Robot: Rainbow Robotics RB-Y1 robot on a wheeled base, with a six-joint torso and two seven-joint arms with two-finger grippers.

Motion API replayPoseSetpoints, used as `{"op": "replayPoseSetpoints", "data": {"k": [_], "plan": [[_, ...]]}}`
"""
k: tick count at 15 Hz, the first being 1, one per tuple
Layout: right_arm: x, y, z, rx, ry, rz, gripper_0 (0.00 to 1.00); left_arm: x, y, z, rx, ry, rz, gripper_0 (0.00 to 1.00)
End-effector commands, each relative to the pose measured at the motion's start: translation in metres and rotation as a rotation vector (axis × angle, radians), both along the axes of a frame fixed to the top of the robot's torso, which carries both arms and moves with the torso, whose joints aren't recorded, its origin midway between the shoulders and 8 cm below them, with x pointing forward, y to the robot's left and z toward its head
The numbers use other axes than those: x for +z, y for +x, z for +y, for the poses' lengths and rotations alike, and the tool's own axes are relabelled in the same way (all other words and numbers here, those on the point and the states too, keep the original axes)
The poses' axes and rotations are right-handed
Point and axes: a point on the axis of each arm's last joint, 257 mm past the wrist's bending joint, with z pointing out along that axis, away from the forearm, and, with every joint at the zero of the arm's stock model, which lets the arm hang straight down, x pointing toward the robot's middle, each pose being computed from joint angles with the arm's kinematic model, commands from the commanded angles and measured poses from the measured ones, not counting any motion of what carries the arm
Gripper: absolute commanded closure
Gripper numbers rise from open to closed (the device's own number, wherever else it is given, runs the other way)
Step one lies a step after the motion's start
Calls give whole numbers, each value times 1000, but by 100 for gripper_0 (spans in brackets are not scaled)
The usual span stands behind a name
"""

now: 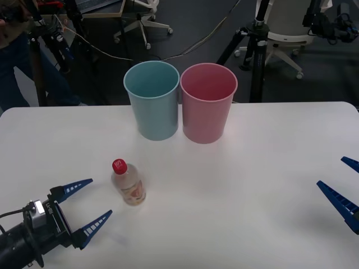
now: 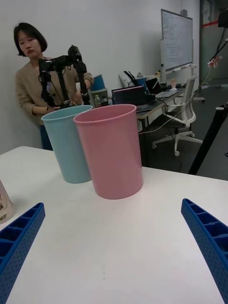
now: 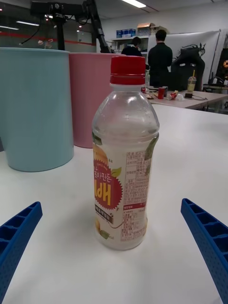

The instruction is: Grasp the object on the table and drop it into the matching bin: aluminum can to the light blue bin, PET bottle to the pink bin.

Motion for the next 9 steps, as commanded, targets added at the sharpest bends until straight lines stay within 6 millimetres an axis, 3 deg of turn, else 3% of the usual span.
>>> {"op": "replayPoseSetpoints", "data": {"k": [1, 4, 9], "plan": [[0, 0, 0, 0, 0, 0, 0, -9, 16, -18, -15, -8, 13, 0], [0, 0, 0, 0, 0, 0, 0, -12, 31, -28, 1, 5, 18, 0], [0, 0, 0, 0, 0, 0, 0, -7, 57, -65, 1, -37, 39, 0]]}}
